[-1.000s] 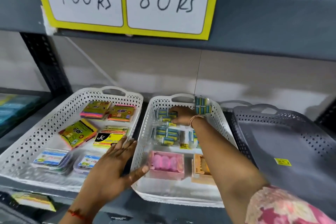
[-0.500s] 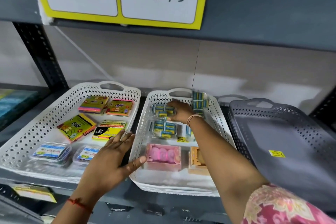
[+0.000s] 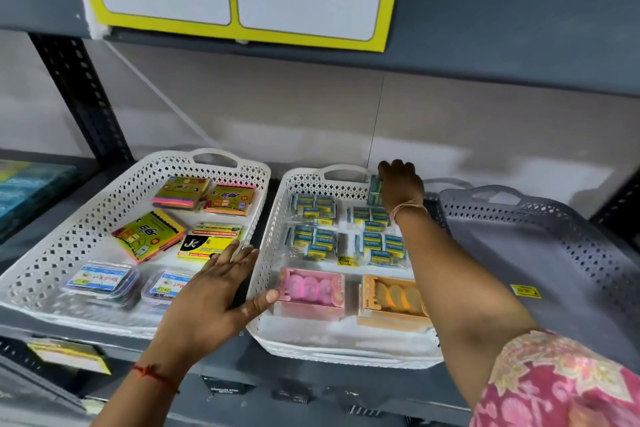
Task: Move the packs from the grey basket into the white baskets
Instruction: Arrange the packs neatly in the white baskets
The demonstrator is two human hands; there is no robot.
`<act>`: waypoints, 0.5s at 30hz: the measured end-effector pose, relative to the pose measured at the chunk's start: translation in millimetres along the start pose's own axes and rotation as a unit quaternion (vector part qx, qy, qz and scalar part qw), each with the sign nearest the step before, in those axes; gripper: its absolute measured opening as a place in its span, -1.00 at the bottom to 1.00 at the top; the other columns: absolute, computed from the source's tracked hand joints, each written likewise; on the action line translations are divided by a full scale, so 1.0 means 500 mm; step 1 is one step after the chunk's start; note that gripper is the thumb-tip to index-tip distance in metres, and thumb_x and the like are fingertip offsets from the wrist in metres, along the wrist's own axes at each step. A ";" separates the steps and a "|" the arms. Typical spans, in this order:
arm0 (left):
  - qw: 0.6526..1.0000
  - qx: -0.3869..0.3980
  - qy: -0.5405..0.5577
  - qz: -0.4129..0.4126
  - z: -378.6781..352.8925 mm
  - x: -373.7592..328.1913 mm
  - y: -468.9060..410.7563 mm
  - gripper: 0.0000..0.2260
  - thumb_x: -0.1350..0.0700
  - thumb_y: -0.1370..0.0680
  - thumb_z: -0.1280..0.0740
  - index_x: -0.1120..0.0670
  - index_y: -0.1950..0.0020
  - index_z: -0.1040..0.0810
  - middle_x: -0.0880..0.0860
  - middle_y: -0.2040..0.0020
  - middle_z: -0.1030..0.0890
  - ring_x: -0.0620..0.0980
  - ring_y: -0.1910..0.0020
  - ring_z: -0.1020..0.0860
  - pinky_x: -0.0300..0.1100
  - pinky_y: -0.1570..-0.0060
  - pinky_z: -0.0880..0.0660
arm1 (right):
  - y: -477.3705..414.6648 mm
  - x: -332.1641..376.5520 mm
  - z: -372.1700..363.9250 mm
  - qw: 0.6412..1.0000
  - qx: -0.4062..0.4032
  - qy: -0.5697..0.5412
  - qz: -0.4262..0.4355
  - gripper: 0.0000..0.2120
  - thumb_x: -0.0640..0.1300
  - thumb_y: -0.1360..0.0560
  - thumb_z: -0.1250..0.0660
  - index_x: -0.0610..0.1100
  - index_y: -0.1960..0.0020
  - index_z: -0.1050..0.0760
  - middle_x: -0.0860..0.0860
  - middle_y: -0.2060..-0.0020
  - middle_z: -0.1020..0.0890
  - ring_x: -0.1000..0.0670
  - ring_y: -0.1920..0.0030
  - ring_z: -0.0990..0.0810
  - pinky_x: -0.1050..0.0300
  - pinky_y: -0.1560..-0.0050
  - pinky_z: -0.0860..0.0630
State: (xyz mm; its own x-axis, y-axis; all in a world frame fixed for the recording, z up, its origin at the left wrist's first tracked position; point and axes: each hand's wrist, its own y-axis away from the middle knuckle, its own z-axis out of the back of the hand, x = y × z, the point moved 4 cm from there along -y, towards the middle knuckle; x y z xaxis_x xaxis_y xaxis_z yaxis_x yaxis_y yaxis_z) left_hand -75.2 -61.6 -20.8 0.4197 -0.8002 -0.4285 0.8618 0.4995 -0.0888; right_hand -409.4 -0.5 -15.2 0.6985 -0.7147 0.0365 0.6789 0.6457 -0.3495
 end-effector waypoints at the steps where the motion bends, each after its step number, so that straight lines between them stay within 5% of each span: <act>1: 1.000 0.000 -0.001 0.001 -0.001 0.000 0.000 0.05 -0.60 -0.13 0.25 -0.03 -0.46 -0.12 -0.06 -0.50 -0.13 -0.24 -0.40 0.17 -0.30 -0.35 0.09 | -0.003 -0.004 0.006 1.000 0.006 -0.012 -0.001 -0.71 -0.33 -0.50 -0.14 -0.20 -0.19 -0.42 -0.23 -0.10 -0.55 -0.23 -0.13 -0.49 0.01 0.00 -0.49; 7: 1.000 0.004 -0.010 0.006 -0.002 0.000 0.000 0.04 -0.59 -0.13 0.27 -0.03 -0.46 -0.08 -0.07 -0.50 -0.08 -0.25 -0.39 0.18 -0.29 -0.34 0.12 | -0.007 -0.054 0.026 0.947 0.031 -0.252 -0.197 -0.74 -0.09 -0.48 -0.35 -0.27 -0.02 -0.56 -0.23 -0.02 -0.66 -0.20 -0.03 -0.62 0.13 0.08 -0.48; 11: 1.000 0.002 -0.008 0.007 -0.003 0.001 0.000 0.04 -0.59 -0.14 0.26 -0.03 -0.46 -0.09 -0.07 -0.50 -0.10 -0.25 -0.39 0.17 -0.29 -0.34 0.11 | 0.015 -0.047 -0.006 0.923 0.112 -0.267 -0.253 -0.62 -0.01 -0.46 -0.36 -0.36 0.00 -0.58 -0.24 -0.01 -0.68 -0.19 -0.05 -0.64 0.21 0.16 -0.41; 15: 1.000 0.002 -0.005 0.007 -0.004 0.003 -0.001 0.03 -0.59 -0.14 0.25 -0.03 -0.46 -0.11 -0.06 -0.50 -0.12 -0.24 -0.40 0.15 -0.27 -0.35 0.08 | 0.018 -0.042 -0.038 0.911 0.163 -0.280 -0.255 -0.55 0.10 -0.47 -0.32 -0.32 0.02 -0.62 -0.14 0.23 -0.65 -0.12 0.12 -0.68 0.29 0.45 -0.34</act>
State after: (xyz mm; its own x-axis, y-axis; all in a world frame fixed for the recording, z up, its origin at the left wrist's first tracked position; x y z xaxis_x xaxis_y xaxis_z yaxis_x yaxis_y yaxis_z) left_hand -75.7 -62.5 -22.9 0.4347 -0.7964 -0.4204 0.8568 0.5095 -0.0793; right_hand -422.0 15.2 -37.0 0.2177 -0.7536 0.6202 0.9147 0.3793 0.1398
